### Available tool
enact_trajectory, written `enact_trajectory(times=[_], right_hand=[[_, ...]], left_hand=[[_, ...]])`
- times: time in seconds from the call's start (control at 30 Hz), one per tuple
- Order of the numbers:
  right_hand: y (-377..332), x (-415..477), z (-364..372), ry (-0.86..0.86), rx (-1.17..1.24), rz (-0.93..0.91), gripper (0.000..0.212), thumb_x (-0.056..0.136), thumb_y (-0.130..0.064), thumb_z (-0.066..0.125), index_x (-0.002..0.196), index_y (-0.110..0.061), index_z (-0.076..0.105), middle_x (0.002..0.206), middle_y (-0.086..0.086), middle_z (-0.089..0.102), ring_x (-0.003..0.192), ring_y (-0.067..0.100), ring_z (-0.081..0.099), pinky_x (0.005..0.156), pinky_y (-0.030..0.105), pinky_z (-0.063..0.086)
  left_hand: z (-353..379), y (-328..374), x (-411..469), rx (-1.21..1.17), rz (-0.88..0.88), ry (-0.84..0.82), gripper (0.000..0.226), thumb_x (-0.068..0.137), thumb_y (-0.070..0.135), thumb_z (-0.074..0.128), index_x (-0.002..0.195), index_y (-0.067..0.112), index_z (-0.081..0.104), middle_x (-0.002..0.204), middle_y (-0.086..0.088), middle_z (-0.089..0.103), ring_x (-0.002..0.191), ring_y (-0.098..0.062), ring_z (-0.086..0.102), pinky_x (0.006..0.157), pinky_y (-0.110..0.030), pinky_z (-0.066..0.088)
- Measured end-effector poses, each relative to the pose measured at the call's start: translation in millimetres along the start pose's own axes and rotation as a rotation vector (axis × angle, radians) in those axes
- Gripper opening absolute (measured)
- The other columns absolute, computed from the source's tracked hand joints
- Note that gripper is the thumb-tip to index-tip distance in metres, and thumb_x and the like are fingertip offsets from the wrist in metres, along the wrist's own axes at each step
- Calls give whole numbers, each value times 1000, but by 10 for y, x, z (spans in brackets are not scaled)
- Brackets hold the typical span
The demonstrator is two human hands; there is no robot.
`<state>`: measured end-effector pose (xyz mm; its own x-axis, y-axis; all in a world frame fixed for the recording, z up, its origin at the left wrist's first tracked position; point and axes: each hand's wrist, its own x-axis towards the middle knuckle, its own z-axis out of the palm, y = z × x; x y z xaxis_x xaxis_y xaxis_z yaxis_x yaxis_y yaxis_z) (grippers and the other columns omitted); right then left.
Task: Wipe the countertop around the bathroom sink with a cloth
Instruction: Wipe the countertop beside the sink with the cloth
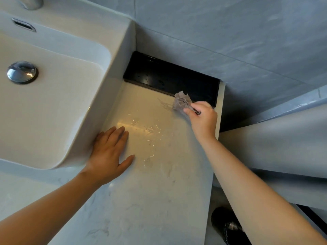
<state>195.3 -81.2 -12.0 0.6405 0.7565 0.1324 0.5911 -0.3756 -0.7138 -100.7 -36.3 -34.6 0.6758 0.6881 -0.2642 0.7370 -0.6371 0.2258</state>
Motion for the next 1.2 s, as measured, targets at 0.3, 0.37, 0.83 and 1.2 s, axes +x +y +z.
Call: enact_trajectory(times=[0.3,0.37,0.83,1.2], right_hand=[[147,43,342,40,-81,-82,26,82,-20,71,105,-9,72,102,4,68,92,19,61,77,29,50],[108,-10,374,20,-73,-79,27,83,-20,70,108,-10,71,105,3,67,96,19,59,81,27,49],[-131,-1041,419,-200,0,-94,25,74,-17,78,99,-14,75,100,-3,67,89,15,61,76,27,52],[-394,-29,335,-108,10,-96,24,77,-21,76,98,-9,74,90,-2,64,80,7,55,65,0,35]], left_hand=[[12,16,-17,-22,-7,22,84,85,69,18,147,14,29,154,-5,27,141,-25,17,115,-45,10],[14,24,-14,-28,-9,26,83,85,69,19,147,14,30,154,-5,28,141,-25,18,115,-45,11],[24,27,-440,-110,-80,67,72,90,56,29,143,9,36,145,-11,42,132,-29,40,110,-41,22],[150,-34,-471,-56,-76,63,73,87,59,35,141,9,41,145,-9,41,134,-28,37,112,-43,27]])
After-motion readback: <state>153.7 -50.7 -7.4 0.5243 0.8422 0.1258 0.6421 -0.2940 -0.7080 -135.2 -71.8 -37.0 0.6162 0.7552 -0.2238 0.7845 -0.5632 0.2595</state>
